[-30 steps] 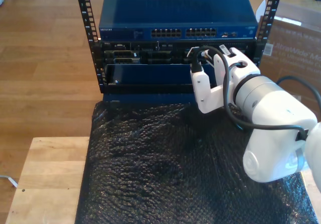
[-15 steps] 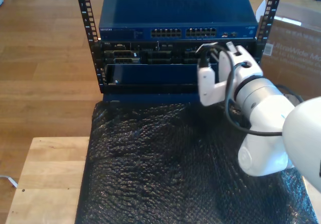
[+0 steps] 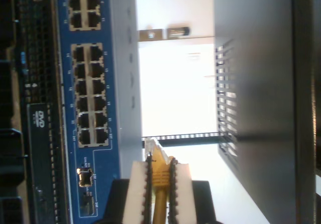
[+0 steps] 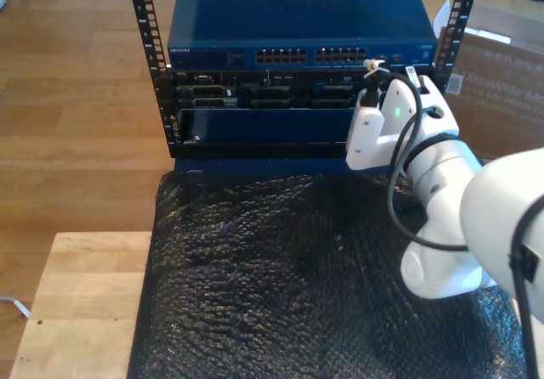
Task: Grab the cable and plug it in
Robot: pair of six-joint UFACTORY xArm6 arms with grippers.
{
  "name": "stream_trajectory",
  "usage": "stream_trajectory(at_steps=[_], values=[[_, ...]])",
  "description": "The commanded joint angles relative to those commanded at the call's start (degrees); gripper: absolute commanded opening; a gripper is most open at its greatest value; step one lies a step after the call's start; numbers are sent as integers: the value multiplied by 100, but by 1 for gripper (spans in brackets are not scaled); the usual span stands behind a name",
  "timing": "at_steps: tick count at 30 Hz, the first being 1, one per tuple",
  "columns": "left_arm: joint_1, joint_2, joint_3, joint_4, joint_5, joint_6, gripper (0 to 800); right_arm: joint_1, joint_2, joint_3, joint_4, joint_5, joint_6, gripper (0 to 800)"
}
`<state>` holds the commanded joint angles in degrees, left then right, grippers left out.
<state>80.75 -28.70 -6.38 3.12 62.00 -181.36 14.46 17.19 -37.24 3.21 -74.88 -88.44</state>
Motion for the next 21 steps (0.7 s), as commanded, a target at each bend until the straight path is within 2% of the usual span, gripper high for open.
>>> stream_trajectory(at_steps=[9, 21], values=[[0, 0, 0, 0, 0, 0, 800, 281, 510, -492, 703, -185, -88, 0], [0, 0, 0, 0, 0, 0, 800, 589, 1266, -1345, 1697, -404, -967, 0]])
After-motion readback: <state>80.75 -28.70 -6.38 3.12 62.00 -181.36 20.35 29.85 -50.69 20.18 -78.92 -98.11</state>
